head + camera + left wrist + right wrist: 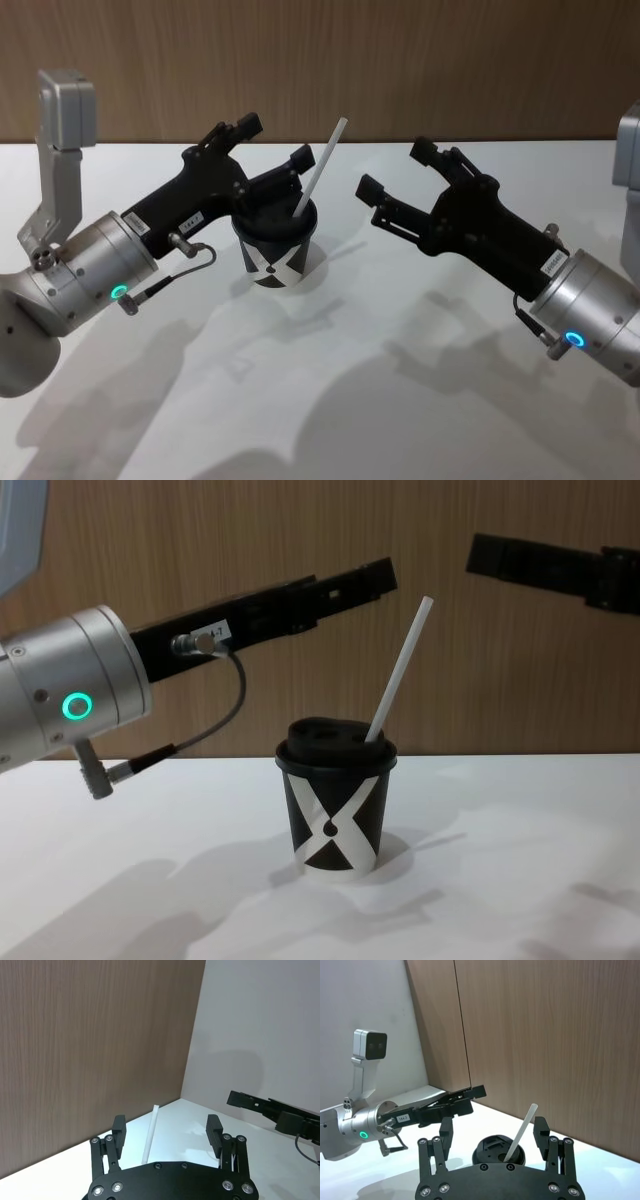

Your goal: Pick up the straw with one hand, pass it to the other hand, and insert it into the cup.

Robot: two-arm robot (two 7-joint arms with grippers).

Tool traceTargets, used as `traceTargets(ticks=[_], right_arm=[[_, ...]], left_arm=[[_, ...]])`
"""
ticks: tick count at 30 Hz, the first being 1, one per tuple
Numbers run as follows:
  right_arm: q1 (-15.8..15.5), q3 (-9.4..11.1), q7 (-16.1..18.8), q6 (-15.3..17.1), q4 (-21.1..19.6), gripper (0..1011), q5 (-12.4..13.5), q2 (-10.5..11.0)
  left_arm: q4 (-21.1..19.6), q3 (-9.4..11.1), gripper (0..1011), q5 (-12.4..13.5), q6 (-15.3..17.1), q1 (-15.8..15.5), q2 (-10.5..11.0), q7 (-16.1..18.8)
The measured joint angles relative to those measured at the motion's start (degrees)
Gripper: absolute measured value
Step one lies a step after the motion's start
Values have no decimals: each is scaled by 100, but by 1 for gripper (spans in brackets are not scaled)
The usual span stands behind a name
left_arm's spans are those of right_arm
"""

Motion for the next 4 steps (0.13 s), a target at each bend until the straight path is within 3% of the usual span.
traceTargets(ticks=[4], right_arm=[[-29, 6, -6, 3, -12, 1001, 4, 17]], left_arm=[[-66, -19, 1003, -4, -28, 77, 17, 14]])
